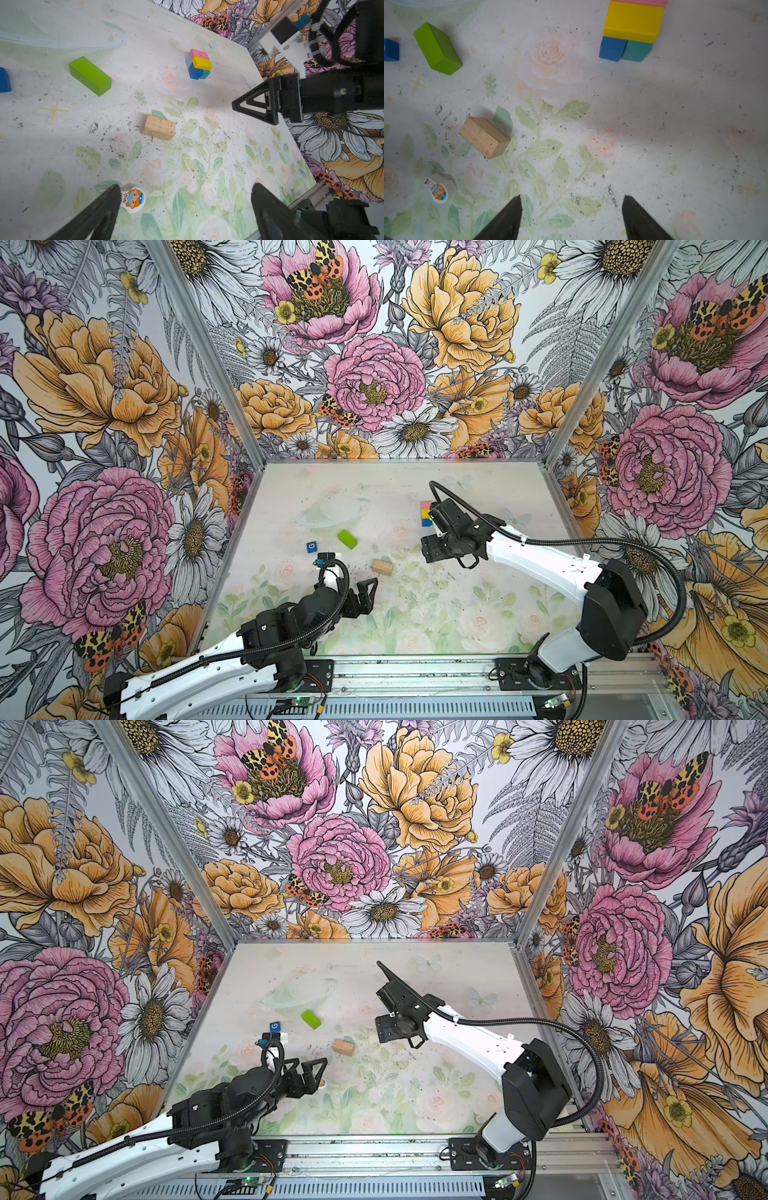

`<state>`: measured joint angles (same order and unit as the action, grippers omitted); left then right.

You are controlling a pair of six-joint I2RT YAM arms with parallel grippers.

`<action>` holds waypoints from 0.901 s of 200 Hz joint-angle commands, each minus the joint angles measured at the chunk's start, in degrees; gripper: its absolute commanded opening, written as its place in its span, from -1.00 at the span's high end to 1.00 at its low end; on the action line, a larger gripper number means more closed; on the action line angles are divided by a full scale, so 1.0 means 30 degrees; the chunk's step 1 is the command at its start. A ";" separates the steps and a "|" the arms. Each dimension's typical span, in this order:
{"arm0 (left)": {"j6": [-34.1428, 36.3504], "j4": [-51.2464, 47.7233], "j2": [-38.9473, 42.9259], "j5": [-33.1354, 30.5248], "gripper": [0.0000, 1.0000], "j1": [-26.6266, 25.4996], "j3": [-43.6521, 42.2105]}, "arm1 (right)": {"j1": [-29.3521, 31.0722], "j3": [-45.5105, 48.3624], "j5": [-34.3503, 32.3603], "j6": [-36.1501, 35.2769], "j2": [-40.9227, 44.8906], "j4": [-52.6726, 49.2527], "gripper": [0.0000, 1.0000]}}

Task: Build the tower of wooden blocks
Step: 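Move the open right gripper back toward the plain wooden block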

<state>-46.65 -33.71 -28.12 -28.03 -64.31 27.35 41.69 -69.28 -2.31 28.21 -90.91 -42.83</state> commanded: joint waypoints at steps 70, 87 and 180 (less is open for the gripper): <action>-0.1744 -0.1057 0.2231 -0.0789 -0.97 0.0212 -0.1844 | 0.2355 -0.4235 0.2345 -0.1097 -0.5300 0.1532 -0.19; -0.1909 -0.1182 0.2570 -0.0765 -0.97 0.0205 -0.2011 | 0.2707 -0.4738 0.2443 -0.1177 -0.6005 0.1577 -0.19; -0.1701 -0.1360 0.2898 -0.0793 -0.97 0.0227 -0.1911 | 0.3476 -0.6284 0.2022 -0.1560 -0.8617 0.1532 -0.42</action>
<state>-51.75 -37.23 -20.23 -29.19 -64.20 21.78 52.05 -85.69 4.36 24.64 -114.89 -38.87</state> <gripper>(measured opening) 0.988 0.710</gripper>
